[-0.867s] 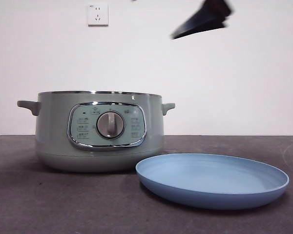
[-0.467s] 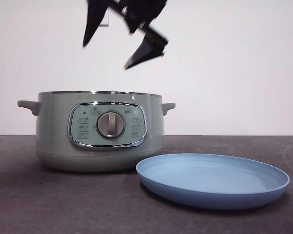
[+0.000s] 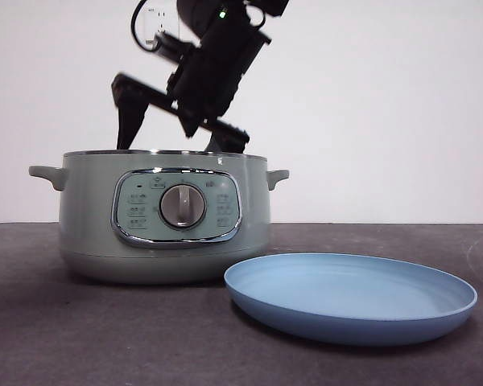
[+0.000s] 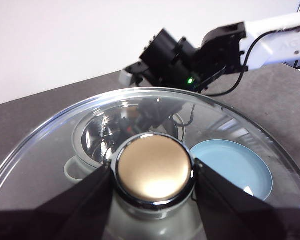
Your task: Take the corn out from the steamer,put the corn on the plate,close the lid
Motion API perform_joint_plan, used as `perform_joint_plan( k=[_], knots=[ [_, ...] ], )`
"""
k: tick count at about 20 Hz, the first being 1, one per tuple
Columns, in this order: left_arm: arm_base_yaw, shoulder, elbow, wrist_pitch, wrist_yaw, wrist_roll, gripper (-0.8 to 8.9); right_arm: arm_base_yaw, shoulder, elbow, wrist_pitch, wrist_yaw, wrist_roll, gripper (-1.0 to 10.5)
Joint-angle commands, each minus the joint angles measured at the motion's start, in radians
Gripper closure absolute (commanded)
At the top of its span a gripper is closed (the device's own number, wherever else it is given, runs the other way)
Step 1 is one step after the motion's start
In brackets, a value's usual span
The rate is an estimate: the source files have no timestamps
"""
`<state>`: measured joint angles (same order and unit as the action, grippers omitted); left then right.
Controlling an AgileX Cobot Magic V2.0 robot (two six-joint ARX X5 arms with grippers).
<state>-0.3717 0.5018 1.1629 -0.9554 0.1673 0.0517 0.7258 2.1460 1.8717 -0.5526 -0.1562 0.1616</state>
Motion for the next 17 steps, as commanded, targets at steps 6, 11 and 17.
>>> perform_joint_plan(
  k=[6, 11, 17],
  knots=[
    [-0.002, -0.011, 0.005, 0.056, 0.046, -0.006, 8.22, 0.005, 0.066, 0.001, 0.002, 0.033, 0.003, 4.2],
    [-0.002, -0.011, 0.005, 0.056, 0.046, -0.006, 8.22, 0.010, 0.087, 0.000, -0.006, 0.058, 0.003, 4.9],
    [-0.002, -0.011, 0.005, 0.047, 0.046, -0.005, 8.22, 0.011, 0.087, 0.000, -0.001, 0.051, 0.014, 9.6]
  ],
)
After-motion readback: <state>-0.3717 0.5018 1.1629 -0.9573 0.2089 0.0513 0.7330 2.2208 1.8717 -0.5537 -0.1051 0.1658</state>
